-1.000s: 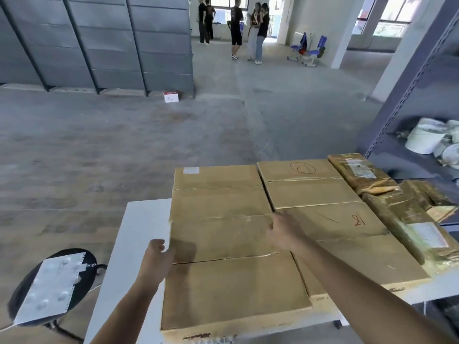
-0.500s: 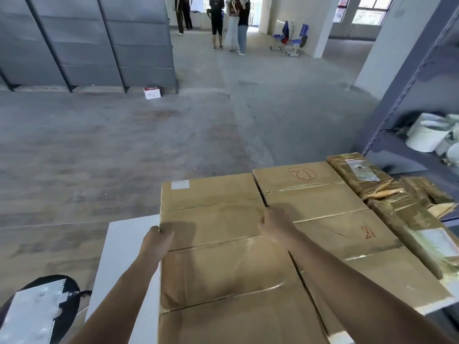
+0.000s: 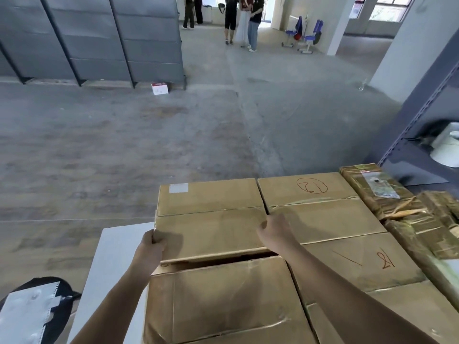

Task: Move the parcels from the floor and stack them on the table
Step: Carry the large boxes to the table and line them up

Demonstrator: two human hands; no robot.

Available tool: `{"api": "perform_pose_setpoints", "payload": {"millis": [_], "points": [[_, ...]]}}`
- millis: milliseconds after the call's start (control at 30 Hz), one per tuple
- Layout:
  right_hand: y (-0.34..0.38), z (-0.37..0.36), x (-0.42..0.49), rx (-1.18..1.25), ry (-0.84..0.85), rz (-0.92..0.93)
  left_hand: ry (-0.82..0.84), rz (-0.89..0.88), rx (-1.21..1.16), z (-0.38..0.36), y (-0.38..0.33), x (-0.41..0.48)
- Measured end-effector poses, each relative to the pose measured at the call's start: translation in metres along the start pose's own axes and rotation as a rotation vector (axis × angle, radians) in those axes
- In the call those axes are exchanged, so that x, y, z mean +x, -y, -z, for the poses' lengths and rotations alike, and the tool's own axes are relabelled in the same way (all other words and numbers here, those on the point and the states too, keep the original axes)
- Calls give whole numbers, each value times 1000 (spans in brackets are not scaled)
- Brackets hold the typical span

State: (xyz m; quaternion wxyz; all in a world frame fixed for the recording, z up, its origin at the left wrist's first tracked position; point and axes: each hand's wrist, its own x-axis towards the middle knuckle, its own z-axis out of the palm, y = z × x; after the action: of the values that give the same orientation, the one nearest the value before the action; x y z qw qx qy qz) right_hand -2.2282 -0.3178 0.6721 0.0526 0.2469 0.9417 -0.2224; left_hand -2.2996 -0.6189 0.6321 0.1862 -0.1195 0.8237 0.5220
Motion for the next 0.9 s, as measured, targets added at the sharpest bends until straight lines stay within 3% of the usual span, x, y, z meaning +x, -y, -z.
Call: {"api": "perform_pose_setpoints", "payload": {"millis": [433,633,900], "points": [[-15,-13,-55,-187,-68,274,13,-8,83,-3,7,-50],[-45,-18,-116,-307,-179,104,29,102,75,-5,44,-80],[-46,-15,-139,-133,-81,29,35,69,15,-9,50,-108]]}}
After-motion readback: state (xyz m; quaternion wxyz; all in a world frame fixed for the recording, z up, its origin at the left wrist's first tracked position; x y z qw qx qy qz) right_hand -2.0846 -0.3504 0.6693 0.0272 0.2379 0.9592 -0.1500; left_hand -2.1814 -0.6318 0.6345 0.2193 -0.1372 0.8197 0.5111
